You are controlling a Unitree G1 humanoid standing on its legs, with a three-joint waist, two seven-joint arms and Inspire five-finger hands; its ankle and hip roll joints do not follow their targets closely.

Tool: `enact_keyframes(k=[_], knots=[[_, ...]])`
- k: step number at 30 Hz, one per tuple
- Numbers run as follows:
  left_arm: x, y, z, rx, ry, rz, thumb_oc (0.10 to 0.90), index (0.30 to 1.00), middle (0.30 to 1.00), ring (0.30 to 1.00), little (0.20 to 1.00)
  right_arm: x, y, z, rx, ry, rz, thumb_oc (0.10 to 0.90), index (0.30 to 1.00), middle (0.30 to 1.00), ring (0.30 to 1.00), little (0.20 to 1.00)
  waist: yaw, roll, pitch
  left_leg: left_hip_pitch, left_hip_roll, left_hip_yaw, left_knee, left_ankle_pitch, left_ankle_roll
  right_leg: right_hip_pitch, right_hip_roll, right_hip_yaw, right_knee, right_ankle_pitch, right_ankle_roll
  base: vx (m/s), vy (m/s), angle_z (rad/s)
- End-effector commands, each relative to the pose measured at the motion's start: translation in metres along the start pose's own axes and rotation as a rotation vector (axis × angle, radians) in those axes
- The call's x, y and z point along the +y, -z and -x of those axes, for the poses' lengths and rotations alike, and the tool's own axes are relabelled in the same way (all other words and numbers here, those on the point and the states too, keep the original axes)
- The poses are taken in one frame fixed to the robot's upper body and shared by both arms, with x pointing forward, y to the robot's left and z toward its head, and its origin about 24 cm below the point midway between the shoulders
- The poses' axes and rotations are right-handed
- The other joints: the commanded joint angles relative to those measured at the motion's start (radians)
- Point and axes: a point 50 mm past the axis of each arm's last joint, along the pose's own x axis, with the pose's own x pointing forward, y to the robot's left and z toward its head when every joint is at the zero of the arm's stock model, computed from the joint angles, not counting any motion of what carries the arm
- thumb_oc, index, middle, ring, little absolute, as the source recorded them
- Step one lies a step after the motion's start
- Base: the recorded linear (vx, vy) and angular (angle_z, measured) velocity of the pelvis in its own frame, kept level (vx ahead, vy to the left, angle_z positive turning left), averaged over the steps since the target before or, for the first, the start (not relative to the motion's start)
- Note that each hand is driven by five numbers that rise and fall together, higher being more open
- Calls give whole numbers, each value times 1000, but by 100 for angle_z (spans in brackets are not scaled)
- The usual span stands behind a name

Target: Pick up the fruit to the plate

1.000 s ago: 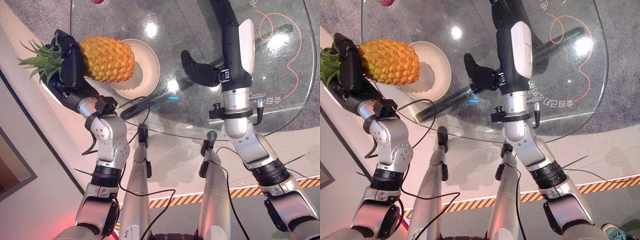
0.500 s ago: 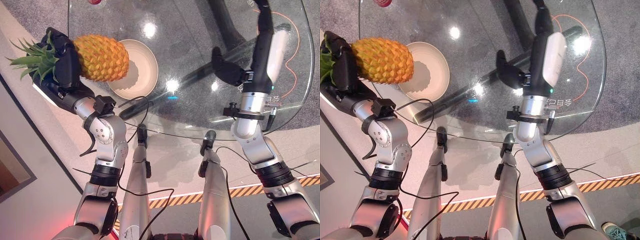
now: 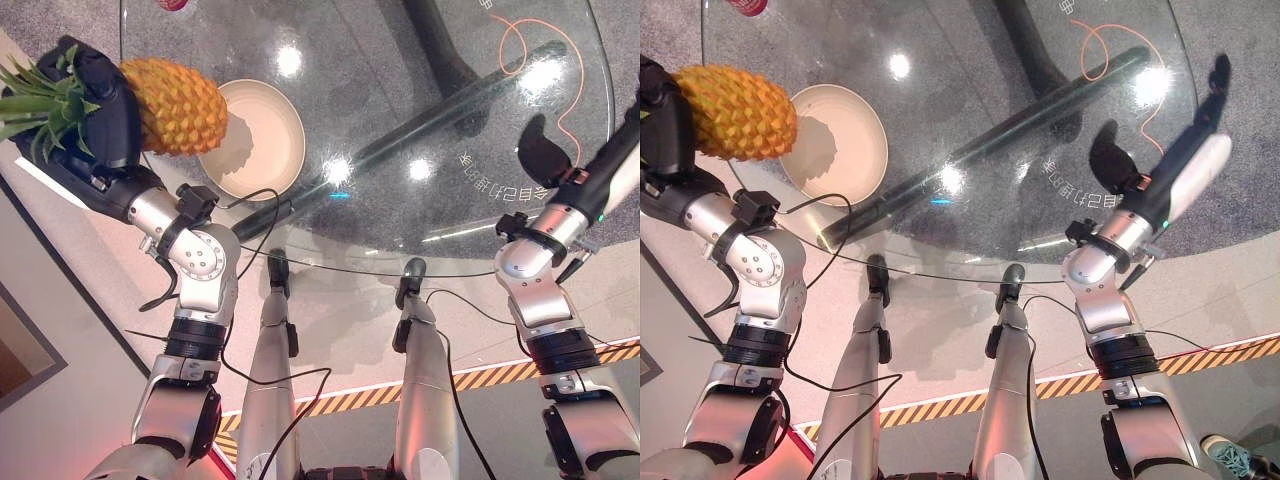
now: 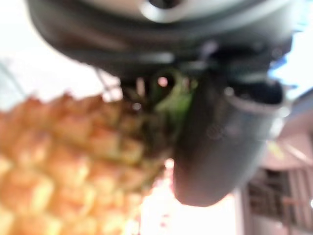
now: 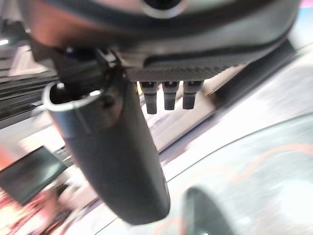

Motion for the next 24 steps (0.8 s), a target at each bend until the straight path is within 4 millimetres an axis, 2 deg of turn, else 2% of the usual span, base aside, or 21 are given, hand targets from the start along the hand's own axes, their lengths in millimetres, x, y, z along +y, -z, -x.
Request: enact_keyframes(k=[1,10,11,18,20,24], knots=[[-33,-48,-29,-344,116,169,100,300,300,300,200,-24,-16,-29,-9,237,-182,800,900,900,900,900,16,-33,-24,16,-3,2,42,-70,22,32,42,-43,-95,70,-39,-7,-23,-6],[-44,-40,-35,-386,160,100,100,300,300,300,200,-42,41,-35,329,446,-232,800,900,900,900,900,25,-29,-24,9,-2,-1,47,-72,19,28,45,-50,-91,68,-45,-5,-15,-3],[-45,-38,-36,-396,170,77,100,300,300,300,200,-46,51,-34,386,472,-224,800,900,900,900,900,28,-29,-24,19,1,-1,49,-82,17,39,46,-52,-88,58,-43,0,0,0],[-55,-35,-42,-400,202,47,100,300,300,300,200,-65,87,-33,570,532,-130,800,900,900,900,900,33,-25,-24,-2,1,-6,53,-73,20,23,50,-52,-85,65,-50,0,0,0],[-57,-30,-41,-379,222,27,100,300,300,300,200,-76,105,-26,649,549,-81,800,900,900,900,900,37,-26,-24,3,4,-9,61,-87,21,29,54,-52,-79,55,-47,-5,-48,0],[-59,-26,-41,-359,249,3,100,300,300,300,200,-85,118,-20,710,533,6,800,900,900,900,900,36,-29,-24,-3,5,-11,67,-90,23,26,59,-51,-79,56,-48,-7,-9,0]])
